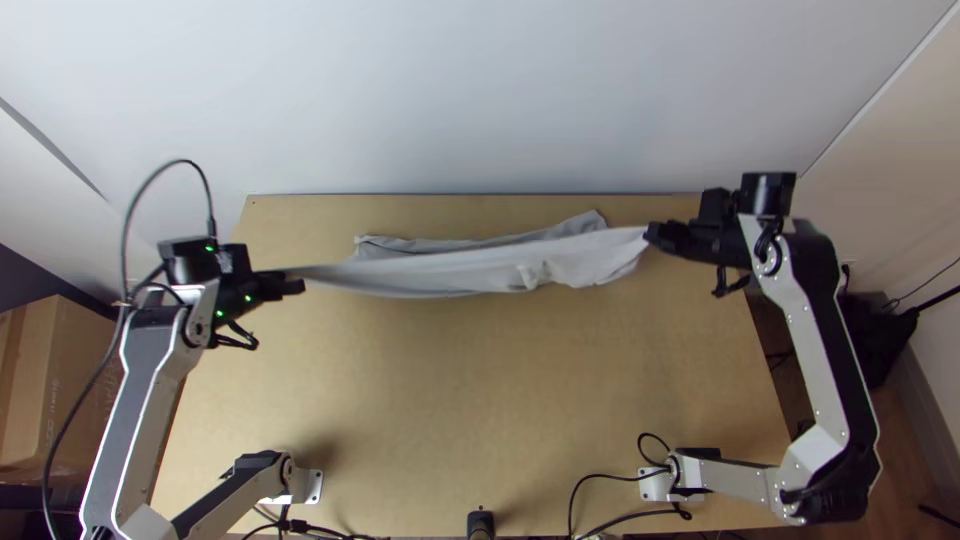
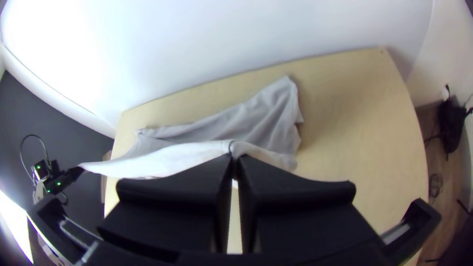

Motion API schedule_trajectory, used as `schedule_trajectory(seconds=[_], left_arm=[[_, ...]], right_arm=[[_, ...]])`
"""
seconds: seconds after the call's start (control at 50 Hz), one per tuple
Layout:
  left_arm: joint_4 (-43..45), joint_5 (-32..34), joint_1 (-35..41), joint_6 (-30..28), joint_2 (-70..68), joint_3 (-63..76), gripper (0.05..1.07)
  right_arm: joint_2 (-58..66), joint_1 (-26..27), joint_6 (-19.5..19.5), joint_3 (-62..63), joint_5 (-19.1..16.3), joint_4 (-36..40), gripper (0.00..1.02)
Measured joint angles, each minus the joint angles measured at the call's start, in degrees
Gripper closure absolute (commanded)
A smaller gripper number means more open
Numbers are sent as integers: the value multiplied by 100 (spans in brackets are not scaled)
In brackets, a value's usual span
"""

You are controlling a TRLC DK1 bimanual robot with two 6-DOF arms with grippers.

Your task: Fold the t-shirt

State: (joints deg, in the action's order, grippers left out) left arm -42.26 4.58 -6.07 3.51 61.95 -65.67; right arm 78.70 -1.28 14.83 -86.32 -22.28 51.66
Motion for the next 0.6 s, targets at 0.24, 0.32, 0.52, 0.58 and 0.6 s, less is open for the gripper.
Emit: schedule_trajectory(seconds=[0.24,0.32,0.52,0.58,0.6], left_arm=[[44,13,-66,293,654,-1915,104],[118,11,-81,297,903,-2382,104],[149,-11,-83,361,1397,-3453,105],[153,-13,-83,409,1462,-3788,104],[153,-11,-85,428,1469,-3893,105]], right_arm=[[940,-66,-208,-2153,240,0,100],[1132,-94,-232,-2758,286,2,100],[1484,-98,-444,-4127,387,-22,100],[1491,-98,-470,-4306,417,-188,100],[1482,-98,-483,-4352,437,-289,100]])
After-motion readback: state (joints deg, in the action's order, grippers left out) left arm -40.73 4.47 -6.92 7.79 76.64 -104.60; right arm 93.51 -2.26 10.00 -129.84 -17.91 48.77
